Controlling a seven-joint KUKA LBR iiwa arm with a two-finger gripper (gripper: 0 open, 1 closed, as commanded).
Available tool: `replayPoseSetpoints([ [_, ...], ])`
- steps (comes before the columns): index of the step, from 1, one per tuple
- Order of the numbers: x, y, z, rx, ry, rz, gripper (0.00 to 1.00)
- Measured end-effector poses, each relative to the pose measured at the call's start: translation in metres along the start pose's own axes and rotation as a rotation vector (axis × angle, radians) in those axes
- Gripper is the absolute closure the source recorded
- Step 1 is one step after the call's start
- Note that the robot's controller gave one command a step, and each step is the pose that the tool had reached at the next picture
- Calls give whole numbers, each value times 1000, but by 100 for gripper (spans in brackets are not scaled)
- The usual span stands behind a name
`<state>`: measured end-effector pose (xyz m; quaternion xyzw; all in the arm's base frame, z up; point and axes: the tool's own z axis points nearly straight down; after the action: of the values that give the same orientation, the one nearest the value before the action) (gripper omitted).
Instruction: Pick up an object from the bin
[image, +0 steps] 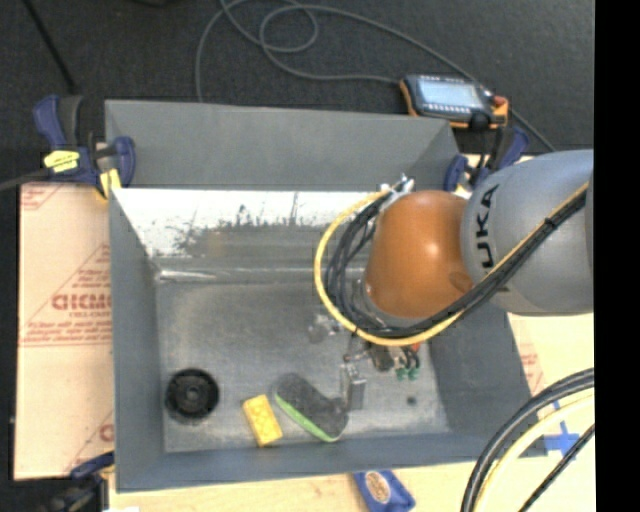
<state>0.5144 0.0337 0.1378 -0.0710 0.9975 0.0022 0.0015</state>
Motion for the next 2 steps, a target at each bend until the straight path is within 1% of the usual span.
replayPoseSetpoints([
  [1, -3, 0, 8, 6, 3, -65, 0],
  [2, 7, 26, 33, 3, -2, 124, 0],
])
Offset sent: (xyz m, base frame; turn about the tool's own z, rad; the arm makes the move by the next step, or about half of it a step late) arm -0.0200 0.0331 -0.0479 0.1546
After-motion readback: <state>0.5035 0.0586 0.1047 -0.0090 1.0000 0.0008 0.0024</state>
